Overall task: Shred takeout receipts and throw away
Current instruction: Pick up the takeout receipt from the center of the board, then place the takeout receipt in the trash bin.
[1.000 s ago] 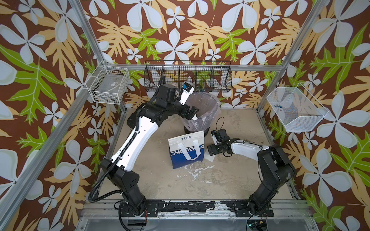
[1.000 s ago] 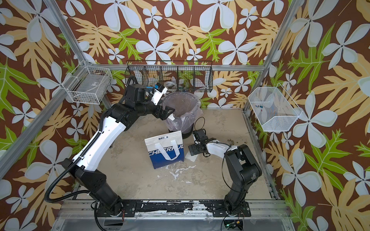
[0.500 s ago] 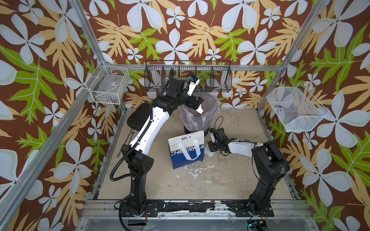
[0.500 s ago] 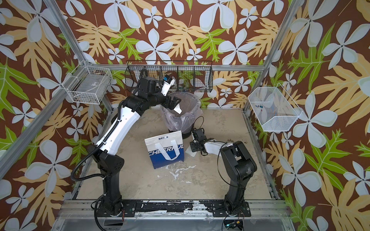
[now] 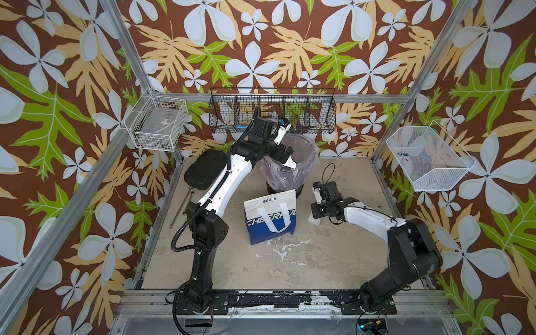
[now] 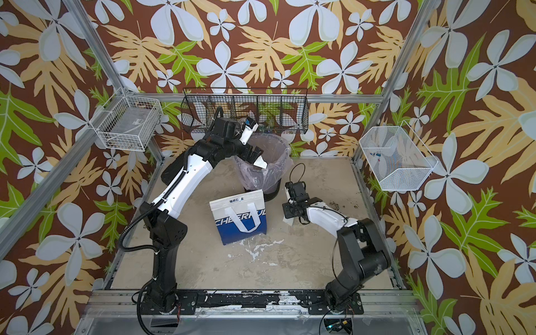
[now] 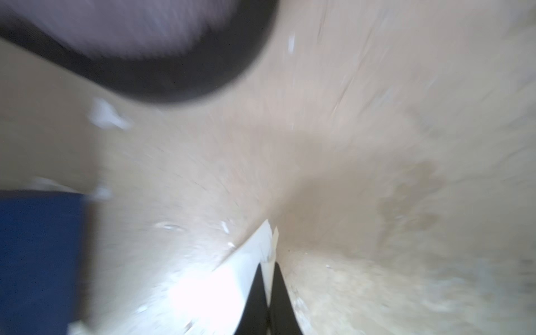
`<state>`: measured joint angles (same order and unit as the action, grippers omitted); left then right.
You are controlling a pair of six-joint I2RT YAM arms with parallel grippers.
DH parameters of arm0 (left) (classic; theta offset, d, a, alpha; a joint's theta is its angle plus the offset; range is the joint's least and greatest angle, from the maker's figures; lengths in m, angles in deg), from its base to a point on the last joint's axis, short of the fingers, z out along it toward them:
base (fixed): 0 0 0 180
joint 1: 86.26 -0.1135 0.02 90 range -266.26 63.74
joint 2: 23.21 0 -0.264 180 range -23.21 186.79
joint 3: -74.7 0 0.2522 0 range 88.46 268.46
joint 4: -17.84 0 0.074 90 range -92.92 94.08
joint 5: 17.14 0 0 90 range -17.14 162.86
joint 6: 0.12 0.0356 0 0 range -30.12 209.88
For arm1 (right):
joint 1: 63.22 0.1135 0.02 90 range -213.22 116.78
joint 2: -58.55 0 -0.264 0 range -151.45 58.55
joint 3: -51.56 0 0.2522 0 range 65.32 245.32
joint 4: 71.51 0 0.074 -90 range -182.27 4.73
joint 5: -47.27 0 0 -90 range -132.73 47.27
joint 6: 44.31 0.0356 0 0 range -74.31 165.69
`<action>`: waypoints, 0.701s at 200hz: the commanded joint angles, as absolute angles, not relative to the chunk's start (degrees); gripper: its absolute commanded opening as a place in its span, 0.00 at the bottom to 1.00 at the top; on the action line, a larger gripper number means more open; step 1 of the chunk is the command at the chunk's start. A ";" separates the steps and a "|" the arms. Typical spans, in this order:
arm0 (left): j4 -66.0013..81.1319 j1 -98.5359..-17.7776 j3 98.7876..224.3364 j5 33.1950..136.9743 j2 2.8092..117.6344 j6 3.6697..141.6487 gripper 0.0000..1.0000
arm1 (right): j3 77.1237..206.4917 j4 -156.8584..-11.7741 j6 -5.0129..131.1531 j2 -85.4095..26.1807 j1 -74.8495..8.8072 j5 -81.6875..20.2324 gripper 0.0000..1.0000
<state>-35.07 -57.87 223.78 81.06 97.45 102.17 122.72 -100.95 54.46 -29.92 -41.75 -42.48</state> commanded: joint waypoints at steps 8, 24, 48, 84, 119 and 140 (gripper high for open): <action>-35.20 -58.37 224.00 83.07 96.04 102.40 0.99 | 126.93 -103.47 52.88 -20.37 -42.62 -37.28 0.00; -35.21 -58.81 223.61 85.88 95.33 101.15 0.99 | 130.33 -102.86 51.87 -16.10 -42.58 -33.42 0.00; -35.13 -58.83 223.19 88.78 93.83 99.36 1.00 | 135.40 -99.60 54.04 -14.40 -42.57 -23.92 0.00; -34.11 -59.42 222.88 92.41 92.35 96.78 1.00 | 139.71 -91.12 60.82 -18.79 -42.08 -10.06 0.00; -34.04 -59.45 222.83 93.48 92.51 95.60 1.00 | 144.32 -85.49 64.52 -23.94 -40.13 -7.15 0.00; -33.88 -59.45 223.15 95.04 92.50 94.84 1.00 | 147.11 -86.34 65.28 -28.04 -40.24 -6.39 0.00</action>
<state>-34.70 -59.38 222.84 92.43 92.62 96.49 145.04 -89.06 62.20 -24.95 -40.20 -9.73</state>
